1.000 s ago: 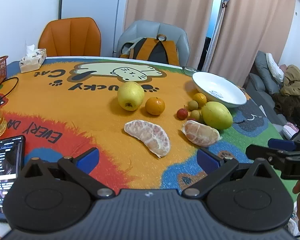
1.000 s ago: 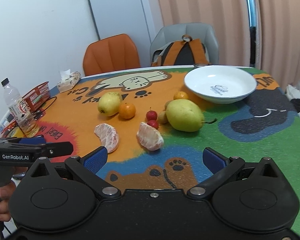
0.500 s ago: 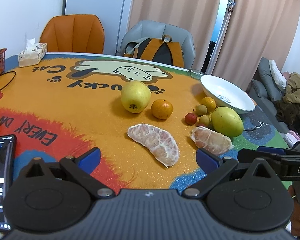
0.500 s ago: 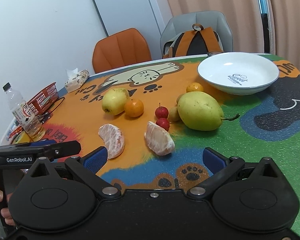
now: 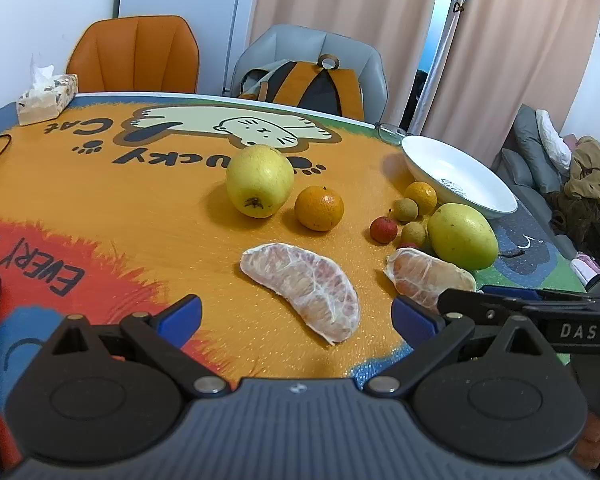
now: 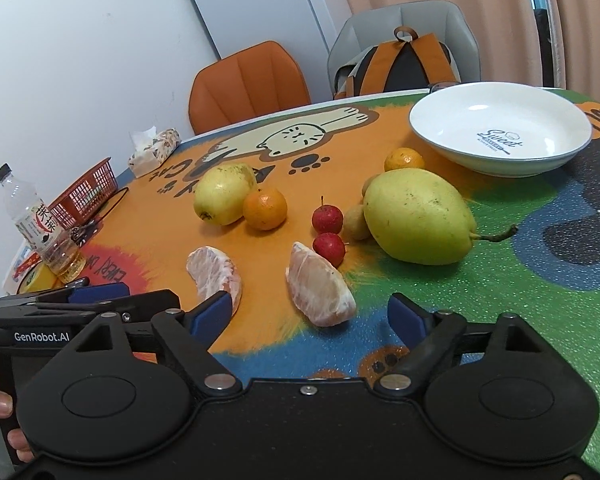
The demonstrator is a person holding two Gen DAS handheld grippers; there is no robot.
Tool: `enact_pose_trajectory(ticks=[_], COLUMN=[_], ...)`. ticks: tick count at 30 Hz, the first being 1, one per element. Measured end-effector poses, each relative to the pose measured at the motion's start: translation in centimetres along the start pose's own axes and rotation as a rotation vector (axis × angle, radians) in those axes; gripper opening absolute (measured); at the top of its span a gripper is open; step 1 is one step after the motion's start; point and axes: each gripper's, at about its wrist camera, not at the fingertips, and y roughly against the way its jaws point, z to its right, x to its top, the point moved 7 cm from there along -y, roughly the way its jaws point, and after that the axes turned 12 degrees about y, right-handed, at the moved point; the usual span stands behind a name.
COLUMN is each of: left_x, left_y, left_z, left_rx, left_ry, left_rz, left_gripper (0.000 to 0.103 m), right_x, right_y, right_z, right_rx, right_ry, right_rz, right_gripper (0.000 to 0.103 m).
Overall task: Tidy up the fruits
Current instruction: 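Move the right gripper to the peeled orange segment and close on it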
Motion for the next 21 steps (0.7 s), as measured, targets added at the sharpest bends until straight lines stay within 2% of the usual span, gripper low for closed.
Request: enact_pose_trajectory(ticks=[1,4,6,9,18,21], left_x=[0.0,0.1,0.1,0.2,0.2,0.1], left_y=[-0.2,-0.8,-1.2,-1.7,-3.9,-4.5], left_z=[0.0,0.1,0.1,0.2,1.3,1.8], left_rx=[0.002,0.005,0.004,0.003,0.003,0.0], left_ry=[0.001,0.0,0.004,0.004,-0.019,-0.029], left_rz=[-0.001,-0.007,-0.015,-0.022,-0.032,-0.036], left_gripper=[0.101,0.1,0.1,0.099,0.095,0.094], right_x=[0.0,-0.1,-0.2,-0.4,-0.8,-0.7], right_y=[-0.2,-0.8,-1.2,-1.3,-0.7,-0.7], right_z=[0.0,0.3,0.5,0.9,0.6,0.6], right_rx=[0.001,0.017,0.031,0.038,0.063,0.059], right_ry=[0.001,-0.008,-0.025,-0.056,-0.055,-0.048], right_rz=[-0.003,-0.016,-0.028,-0.036,-0.044,-0.05], right_gripper=[0.079,0.06,0.041,0.026,0.024,0.028])
